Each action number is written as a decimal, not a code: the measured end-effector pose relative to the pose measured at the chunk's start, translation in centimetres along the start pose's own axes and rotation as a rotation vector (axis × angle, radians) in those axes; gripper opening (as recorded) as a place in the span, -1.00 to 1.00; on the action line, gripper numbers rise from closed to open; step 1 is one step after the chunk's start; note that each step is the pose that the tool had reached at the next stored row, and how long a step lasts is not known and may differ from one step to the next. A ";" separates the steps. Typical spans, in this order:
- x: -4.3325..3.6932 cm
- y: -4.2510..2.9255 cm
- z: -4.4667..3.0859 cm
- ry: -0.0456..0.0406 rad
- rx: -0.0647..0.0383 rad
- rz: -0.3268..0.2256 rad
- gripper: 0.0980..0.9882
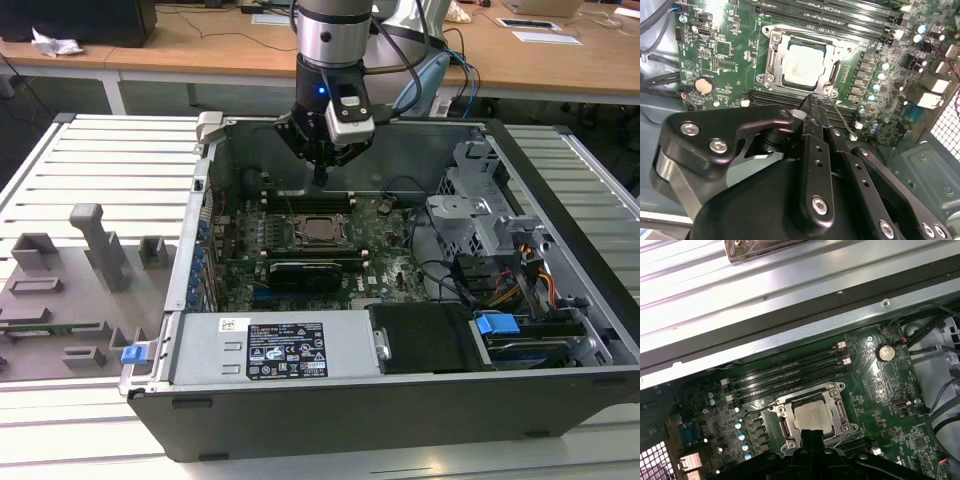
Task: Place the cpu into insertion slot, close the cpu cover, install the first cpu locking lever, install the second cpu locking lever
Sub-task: 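Install the first cpu locking lever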
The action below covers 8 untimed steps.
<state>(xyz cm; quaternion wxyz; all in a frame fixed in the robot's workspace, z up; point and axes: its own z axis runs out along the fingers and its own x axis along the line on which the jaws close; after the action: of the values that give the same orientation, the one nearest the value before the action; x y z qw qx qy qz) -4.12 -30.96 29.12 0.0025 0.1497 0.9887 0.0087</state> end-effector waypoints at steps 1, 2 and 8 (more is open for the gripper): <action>0.00 0.00 0.00 0.0001 0.000 -0.006 -0.98; 0.00 0.00 0.00 0.0002 0.000 -0.011 -0.98; 0.00 0.00 0.00 0.0007 0.000 -0.044 -0.98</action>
<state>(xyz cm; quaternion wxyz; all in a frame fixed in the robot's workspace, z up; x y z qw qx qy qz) -4.12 -30.96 29.12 0.0023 0.1280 0.9917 0.0087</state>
